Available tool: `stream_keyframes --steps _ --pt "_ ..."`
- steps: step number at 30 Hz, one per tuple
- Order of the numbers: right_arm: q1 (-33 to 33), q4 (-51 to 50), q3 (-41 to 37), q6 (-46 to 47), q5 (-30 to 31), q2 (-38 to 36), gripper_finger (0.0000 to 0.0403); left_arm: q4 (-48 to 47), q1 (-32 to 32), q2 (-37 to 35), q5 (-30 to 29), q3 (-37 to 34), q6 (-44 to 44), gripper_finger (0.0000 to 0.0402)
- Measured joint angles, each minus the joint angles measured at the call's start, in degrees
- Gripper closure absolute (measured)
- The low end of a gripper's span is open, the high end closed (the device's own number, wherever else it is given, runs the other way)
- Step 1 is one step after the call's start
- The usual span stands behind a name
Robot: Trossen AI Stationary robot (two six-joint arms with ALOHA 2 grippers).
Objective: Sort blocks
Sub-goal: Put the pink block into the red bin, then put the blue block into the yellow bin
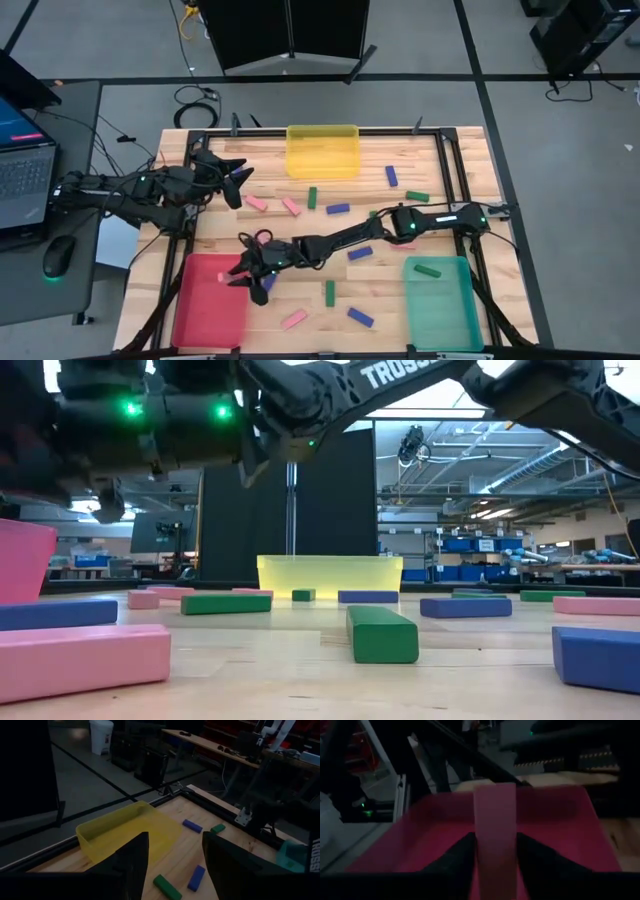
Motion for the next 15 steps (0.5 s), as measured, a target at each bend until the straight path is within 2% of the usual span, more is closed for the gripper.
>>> stream_keyframes --steps 4,7,10,15 --pt "-1.37 -0.29 -1.40 0.00 -0.78 -2.67 0.0132 -0.02 0.00 0.07 -0.03 0.00 0.02 0.0209" --pt "-1.84 5.43 -6.44 -0.29 2.82 -5.56 0.0088 -0.14 0.00 0.07 -0.28 0.00 0.01 0.0209" --pt "-2.05 13.34 -16.38 -1.08 6.13 -9.80 0.0085 -1.68 0.31 0.55 -0.33 0.00 -1.65 0.0209" --pt "-2.59 29.49 -42.29 -4.61 14.74 -24.11 0.0123 -7.01 5.97 3.33 -0.01 0.02 -5.75 0.0209"
